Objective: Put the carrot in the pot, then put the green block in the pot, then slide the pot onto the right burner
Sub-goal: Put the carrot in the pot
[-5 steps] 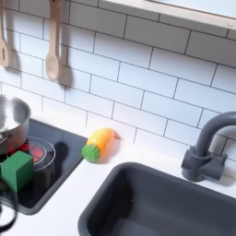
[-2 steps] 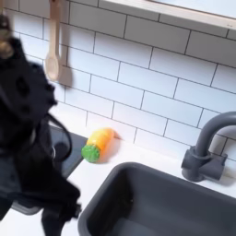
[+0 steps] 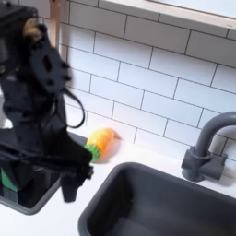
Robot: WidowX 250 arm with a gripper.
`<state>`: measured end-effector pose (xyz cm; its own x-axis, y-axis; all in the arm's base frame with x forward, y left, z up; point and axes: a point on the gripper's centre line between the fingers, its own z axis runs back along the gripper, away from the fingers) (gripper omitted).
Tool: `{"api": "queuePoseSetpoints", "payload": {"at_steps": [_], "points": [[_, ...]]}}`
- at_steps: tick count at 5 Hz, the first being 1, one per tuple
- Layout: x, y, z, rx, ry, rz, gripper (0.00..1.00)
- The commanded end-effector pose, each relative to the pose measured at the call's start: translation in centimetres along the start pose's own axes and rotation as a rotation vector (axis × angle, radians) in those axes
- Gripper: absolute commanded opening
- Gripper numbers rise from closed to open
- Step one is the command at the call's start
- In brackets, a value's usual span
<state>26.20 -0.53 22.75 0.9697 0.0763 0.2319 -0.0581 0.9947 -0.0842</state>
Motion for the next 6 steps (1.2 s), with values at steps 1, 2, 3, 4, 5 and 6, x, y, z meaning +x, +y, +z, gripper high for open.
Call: {"api": "queuePoseSetpoints", "payload": {"at_steps": [1, 2, 3, 4, 5, 6], "points": [[4.4, -0.1, -0.9, 0.001, -0.023, -0.01, 1.0], [6.3, -0.1, -1.9, 0.009, -0.017, -0.012, 1.0], [8.4, -0.2, -2.9, 0.009, -0.012, -0.01, 1.0], [10.3, 0.3, -3.5, 0.011, -0.015, 0.0, 1.0], [11.5, 0.0, -4.2, 0.014, -0.008, -0.004, 1.0], [12.8, -0.1, -4.6, 0.011, -0.006, -0.015, 1.0]]}}
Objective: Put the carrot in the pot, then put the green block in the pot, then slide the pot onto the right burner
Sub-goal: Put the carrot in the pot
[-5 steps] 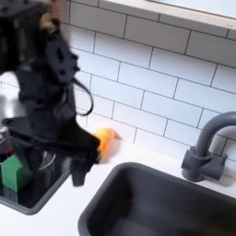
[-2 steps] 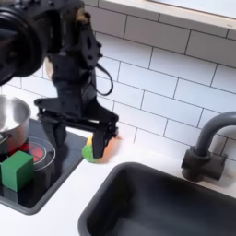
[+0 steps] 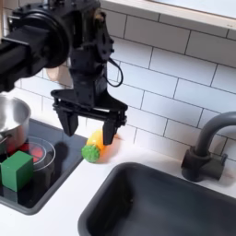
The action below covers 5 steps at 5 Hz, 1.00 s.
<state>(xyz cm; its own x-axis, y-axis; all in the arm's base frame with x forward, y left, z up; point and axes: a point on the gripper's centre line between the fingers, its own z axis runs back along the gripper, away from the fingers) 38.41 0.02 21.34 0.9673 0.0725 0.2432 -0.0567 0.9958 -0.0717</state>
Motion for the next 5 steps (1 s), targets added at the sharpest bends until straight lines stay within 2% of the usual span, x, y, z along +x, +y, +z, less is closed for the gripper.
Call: {"api": "queuePoseSetpoints", "payload": {"at_steps": [1, 4, 5], "points": [[1.1, 0.0, -0.52, 0.002, 0.011, -0.01, 1.0], [1.03, 0.01, -0.58, 0.002, 0.017, -0.01, 1.0], [1.7, 0.57, -1.07, 0.01, -0.01, -0.01, 1.0]]}}
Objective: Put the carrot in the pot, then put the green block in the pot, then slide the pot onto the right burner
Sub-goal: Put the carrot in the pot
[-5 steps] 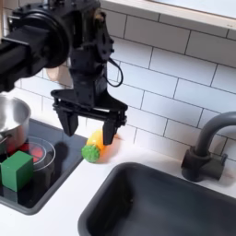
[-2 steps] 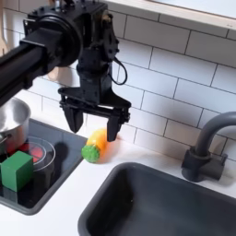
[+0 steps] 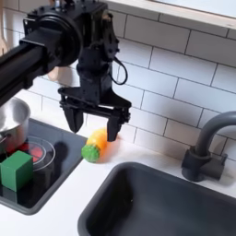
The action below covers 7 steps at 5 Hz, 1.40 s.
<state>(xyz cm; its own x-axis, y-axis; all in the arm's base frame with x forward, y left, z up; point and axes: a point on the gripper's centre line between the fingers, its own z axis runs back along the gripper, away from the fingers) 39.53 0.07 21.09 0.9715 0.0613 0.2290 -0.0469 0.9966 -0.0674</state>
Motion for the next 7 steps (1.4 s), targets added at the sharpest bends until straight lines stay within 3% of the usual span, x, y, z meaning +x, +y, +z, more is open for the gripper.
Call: {"api": "queuePoseSetpoints", "payload": {"at_steps": [1, 4, 7], "points": [[1.4, 0.3, -0.9, 0.005, -0.049, -0.011, 1.0], [2.3, 0.9, -4.1, 0.025, -0.012, -0.002, 1.0], [2.9, 1.5, -5.9, 0.049, 0.008, 0.015, 1.0]]}}
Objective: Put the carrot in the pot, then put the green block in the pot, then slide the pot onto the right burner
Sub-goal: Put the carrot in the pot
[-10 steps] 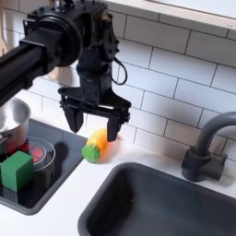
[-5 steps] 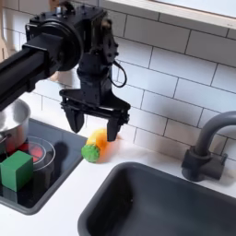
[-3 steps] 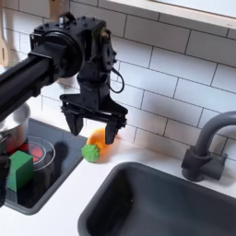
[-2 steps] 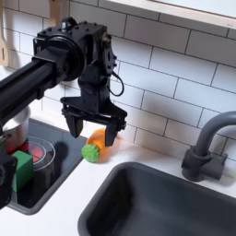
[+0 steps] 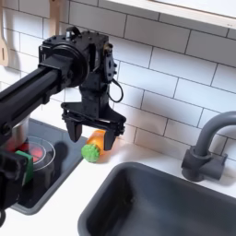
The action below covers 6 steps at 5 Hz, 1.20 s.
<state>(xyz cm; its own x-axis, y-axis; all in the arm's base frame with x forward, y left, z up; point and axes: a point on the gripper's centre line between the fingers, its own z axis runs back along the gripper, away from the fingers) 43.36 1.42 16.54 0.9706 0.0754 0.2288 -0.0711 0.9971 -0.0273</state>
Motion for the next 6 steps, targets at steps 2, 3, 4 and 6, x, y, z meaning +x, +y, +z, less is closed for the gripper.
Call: {"api": "queuePoseSetpoints", "payload": {"at_steps": [2, 3, 4, 6], "points": [[0.0, 0.0, -2.0, 0.005, 0.031, 0.003, 1.0], [0.1, 0.0, -2.2, -0.001, 0.03, 0.004, 1.0], [0.8, -0.5, -1.1, -0.015, 0.001, 0.013, 0.75], [0.5, -0.3, -0.5, -0.041, -0.004, 0.02, 0.0]]}}
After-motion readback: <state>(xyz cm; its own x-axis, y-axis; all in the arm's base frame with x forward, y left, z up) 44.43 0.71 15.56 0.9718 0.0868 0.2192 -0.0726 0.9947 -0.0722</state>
